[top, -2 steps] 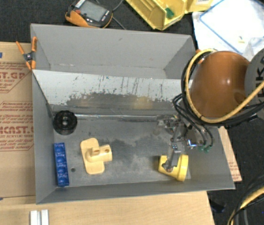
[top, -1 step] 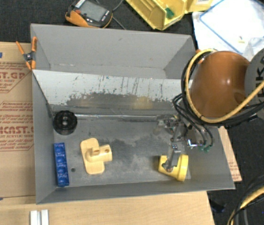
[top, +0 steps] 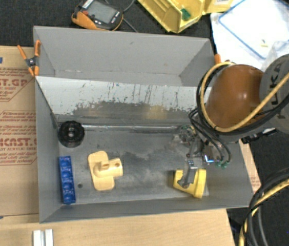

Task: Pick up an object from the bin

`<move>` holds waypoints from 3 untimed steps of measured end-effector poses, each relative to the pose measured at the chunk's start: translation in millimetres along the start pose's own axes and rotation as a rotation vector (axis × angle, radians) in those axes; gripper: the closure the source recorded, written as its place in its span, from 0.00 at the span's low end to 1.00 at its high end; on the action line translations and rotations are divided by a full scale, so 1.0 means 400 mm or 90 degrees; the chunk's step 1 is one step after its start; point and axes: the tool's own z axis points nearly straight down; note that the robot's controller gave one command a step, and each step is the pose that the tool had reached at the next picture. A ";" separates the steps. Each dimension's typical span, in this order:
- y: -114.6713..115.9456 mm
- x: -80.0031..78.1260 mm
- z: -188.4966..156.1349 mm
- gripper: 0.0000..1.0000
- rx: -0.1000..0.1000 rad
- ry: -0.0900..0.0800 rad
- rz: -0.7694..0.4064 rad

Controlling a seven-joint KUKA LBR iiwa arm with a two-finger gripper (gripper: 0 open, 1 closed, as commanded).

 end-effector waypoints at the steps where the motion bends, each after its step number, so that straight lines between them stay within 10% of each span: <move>1: -0.001 0.003 -0.002 0.00 0.000 -0.003 -0.011; 2: 0.079 -0.097 -0.012 0.00 -0.001 -0.004 -0.060; 3: -0.004 -0.195 0.160 0.00 0.000 0.002 -0.047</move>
Offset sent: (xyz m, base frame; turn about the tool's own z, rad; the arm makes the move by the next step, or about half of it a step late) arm 0.0372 0.0298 0.0044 -0.0912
